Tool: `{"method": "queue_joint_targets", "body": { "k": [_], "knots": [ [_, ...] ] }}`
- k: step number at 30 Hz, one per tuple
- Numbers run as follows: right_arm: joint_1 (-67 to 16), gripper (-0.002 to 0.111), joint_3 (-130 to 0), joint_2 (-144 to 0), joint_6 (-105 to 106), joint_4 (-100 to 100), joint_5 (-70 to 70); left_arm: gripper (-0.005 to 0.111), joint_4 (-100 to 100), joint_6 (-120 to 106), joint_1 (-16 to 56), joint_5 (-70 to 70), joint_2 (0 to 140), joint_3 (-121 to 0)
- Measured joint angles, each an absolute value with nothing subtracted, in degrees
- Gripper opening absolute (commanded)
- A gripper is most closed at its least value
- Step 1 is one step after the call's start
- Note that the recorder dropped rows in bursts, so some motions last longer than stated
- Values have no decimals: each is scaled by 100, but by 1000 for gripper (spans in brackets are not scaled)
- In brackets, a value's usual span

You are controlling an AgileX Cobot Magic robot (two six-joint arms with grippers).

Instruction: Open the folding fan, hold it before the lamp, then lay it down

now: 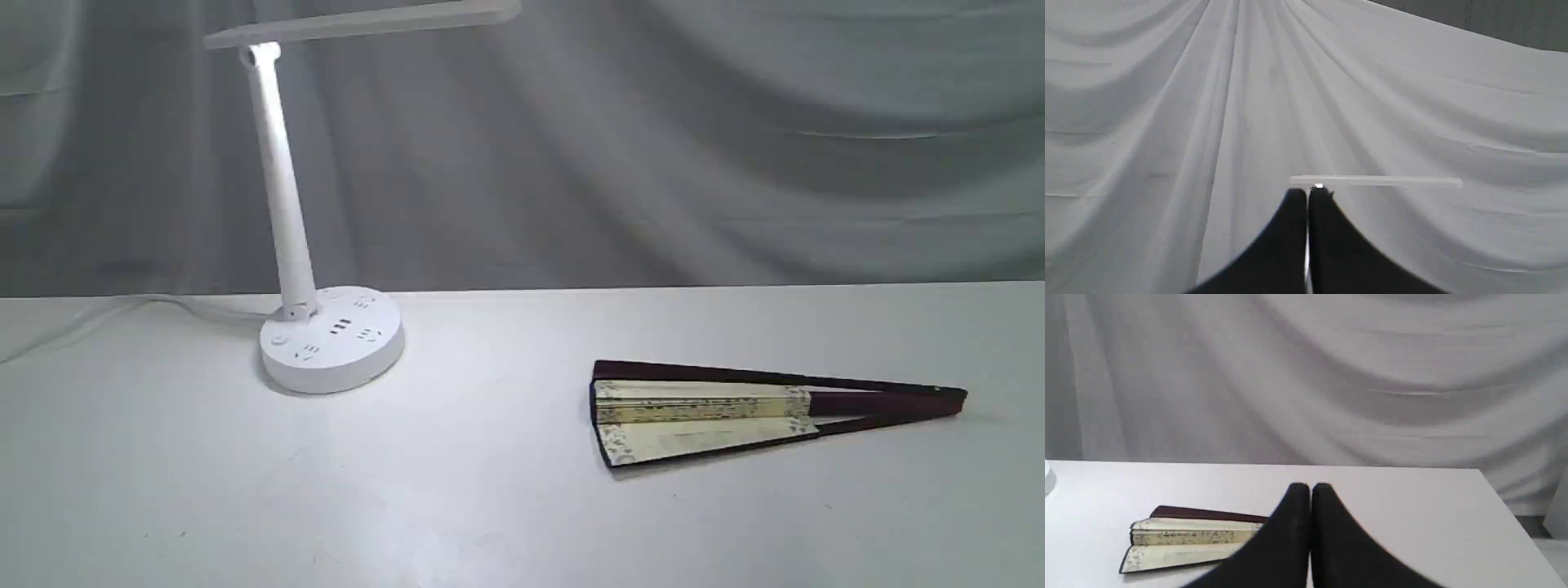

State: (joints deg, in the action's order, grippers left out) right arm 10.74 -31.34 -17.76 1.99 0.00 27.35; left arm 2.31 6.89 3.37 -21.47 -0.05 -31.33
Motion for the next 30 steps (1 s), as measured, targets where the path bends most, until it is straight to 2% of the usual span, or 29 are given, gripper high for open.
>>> {"method": "queue_joint_targets", "body": {
  "k": [10, 16, 26, 30],
  "knots": [
    [1074, 0, -3156, -2519, 41, 92, 2590, 0, 0, 772, 337, -1937, 41, -3146],
    [1074, 1, -3156, -2926, 0, 135, 2518, 0, -42, 1217, 337, -2028, 789, -3155],
    [1074, 31, -3508, -3940, 0, 187, 2643, 9, 174, 1282, 337, -2315, 2279, -3354],
    [1074, 37, -3826, -4349, 0, 200, 2806, 10, 195, 1282, 337, -2782, 2929, -3707]
  ]
}}
